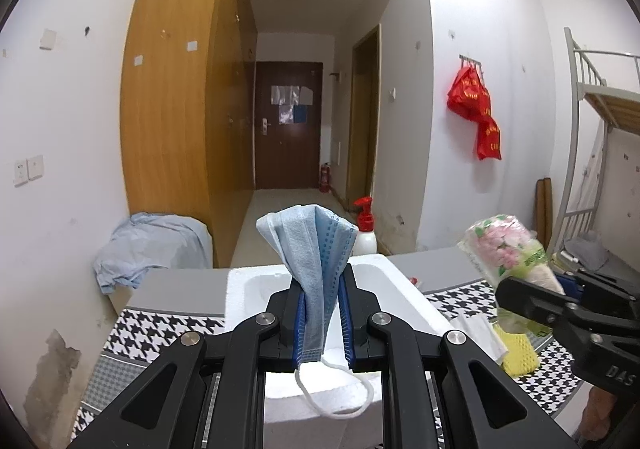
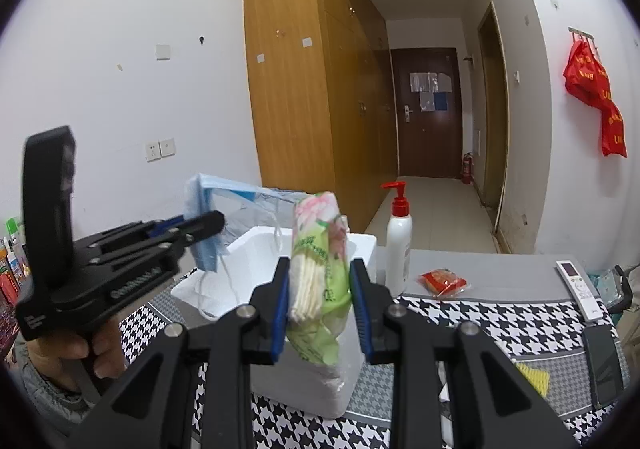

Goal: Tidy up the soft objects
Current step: 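Carry the mask over the white foam box and open left tool while right tool holds the packet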

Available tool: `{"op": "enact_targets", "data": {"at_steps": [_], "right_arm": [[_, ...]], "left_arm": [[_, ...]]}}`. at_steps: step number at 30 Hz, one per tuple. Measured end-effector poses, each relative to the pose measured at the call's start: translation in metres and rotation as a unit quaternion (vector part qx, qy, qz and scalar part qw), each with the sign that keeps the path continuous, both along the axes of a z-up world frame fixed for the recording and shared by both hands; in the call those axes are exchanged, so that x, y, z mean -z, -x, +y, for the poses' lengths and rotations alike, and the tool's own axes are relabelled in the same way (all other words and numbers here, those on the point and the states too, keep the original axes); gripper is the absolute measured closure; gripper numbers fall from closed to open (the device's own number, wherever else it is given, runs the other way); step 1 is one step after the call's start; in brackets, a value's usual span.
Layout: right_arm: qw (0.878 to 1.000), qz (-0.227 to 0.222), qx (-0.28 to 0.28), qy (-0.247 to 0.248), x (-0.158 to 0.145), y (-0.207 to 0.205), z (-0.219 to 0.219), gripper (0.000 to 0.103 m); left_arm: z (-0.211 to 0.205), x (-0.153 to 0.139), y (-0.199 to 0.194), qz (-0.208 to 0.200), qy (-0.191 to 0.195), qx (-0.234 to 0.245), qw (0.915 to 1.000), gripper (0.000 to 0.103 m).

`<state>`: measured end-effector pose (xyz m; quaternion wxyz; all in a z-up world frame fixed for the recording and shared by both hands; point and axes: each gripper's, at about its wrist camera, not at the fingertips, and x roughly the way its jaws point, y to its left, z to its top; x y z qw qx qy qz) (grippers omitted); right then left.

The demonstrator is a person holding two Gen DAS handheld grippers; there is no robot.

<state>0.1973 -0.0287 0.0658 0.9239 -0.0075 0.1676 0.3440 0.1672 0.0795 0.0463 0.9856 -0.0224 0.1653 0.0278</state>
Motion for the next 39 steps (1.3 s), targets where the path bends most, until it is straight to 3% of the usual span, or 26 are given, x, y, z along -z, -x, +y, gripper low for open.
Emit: {"op": "enact_targets", "data": {"at_steps": [12, 32, 35, 38, 39], "right_arm": [[1.000, 0.003, 0.017, 0.001, 0.005, -0.004, -0.003, 0.070], [1.000, 0.006, 0.027, 0.008, 0.001, -0.004, 0.009, 0.070], [1.000, 0.007, 0.029, 0.007, 0.002, -0.004, 0.008, 0.070], [1.000, 0.007, 0.028, 0.007, 0.002, -0.003, 0.009, 0.070], [1.000, 0.006, 0.028, 0.007, 0.002, -0.004, 0.008, 0.070]], "left_arm": [[0.004, 0.006, -0.024, 0.012, 0.001, 0.008, 0.9999, 0.087], [0.005, 0.026, -0.046, 0.086, -0.005, 0.005, 0.9963, 0.086], [0.004, 0.026, -0.045, 0.087, -0.004, 0.004, 0.9962, 0.080], [0.004, 0.025, -0.043, 0.084, -0.003, 0.002, 0.9965, 0.055], [0.003, 0.024, -0.041, 0.079, -0.004, 0.003, 0.9968, 0.042]]}}
